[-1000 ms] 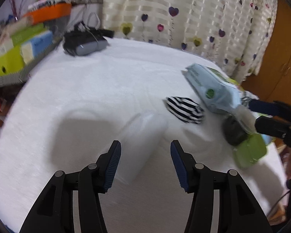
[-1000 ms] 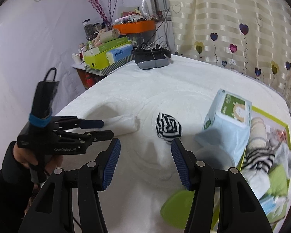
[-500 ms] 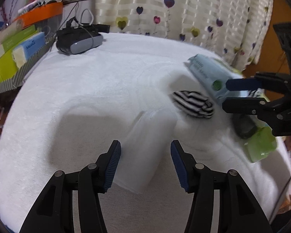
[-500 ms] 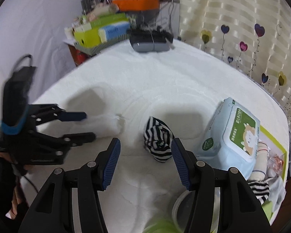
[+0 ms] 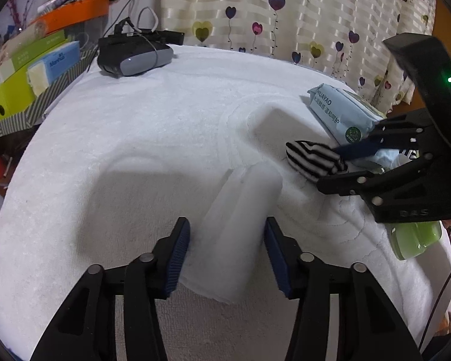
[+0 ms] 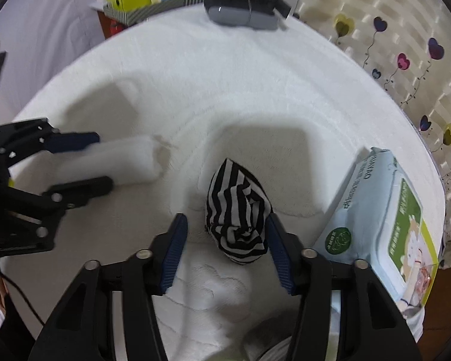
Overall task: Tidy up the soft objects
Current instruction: 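Grasp the striped sock with the right gripper while the left gripper grasps the white towel roll, then carry the towel roll and striped sock over the green box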
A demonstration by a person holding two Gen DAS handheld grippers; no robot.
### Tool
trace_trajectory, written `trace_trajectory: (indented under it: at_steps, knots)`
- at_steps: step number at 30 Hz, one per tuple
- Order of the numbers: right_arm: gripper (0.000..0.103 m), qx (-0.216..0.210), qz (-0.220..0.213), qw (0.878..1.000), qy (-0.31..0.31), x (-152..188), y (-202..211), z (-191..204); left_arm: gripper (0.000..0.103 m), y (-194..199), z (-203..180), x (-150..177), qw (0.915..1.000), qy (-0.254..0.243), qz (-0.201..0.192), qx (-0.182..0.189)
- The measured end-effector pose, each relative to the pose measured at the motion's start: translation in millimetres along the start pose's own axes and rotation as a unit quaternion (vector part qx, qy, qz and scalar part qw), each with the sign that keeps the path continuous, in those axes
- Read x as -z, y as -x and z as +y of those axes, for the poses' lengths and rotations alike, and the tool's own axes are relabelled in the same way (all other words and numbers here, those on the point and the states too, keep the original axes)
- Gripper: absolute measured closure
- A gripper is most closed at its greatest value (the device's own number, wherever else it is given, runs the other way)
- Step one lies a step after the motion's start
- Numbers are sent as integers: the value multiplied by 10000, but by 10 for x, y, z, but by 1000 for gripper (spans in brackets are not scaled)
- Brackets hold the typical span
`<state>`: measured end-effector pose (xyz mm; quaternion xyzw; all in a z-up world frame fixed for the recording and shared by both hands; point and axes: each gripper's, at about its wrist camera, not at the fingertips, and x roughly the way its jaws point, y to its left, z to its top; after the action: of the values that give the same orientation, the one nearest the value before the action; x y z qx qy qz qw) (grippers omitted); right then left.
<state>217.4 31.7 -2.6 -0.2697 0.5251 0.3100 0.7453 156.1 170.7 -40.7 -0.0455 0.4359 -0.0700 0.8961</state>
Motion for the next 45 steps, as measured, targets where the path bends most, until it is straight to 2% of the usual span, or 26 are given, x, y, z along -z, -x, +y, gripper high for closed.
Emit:
trace_trajectory:
  at_steps: [2, 5, 7, 9, 13, 18, 26, 31, 37, 45]
  knots:
    - [68, 9, 74, 9999, 67, -12, -40, 20, 60, 18, -4, 13, 10000, 39, -56, -19]
    - [77, 80, 138, 9998, 157, -36, -87, 38, 66, 45, 12, 26, 9998, 138, -109, -52]
    - [84, 110, 101, 9997, 183, -37, -83, 43, 68, 77, 34, 44, 9995, 277, -150, -47]
    - [85, 114, -58, 9999, 94, -12, -23, 19, 71, 115, 39, 62, 9991, 368, -207, -57]
    - [86, 39, -324, 9995, -47, 34, 117, 6, 75, 214, 22, 103, 9981, 542, -296, -32]
    - [86, -73, -761, 9968, -214, 147, 370, 11, 76, 423, -50, 147, 9957, 730, -571, 43]
    - [86, -468, -1592, 9846, -542, 442, 804, 36, 77, 698, -237, 213, 9914, 927, -881, 267]
    - [86, -622, -2037, 9743, -735, 669, 1080, 47, 77, 939, -500, 215, 9882, 877, -1187, 418]
    - [86, -532, -2432, 9634, -989, 961, 1369, 7, 77, 1135, -838, 199, 9853, 711, -1476, 478]
    - [86, -444, -2757, 9514, -1295, 1305, 1639, -63, 77, 1274, -1167, 189, 9832, 576, -1598, 675]
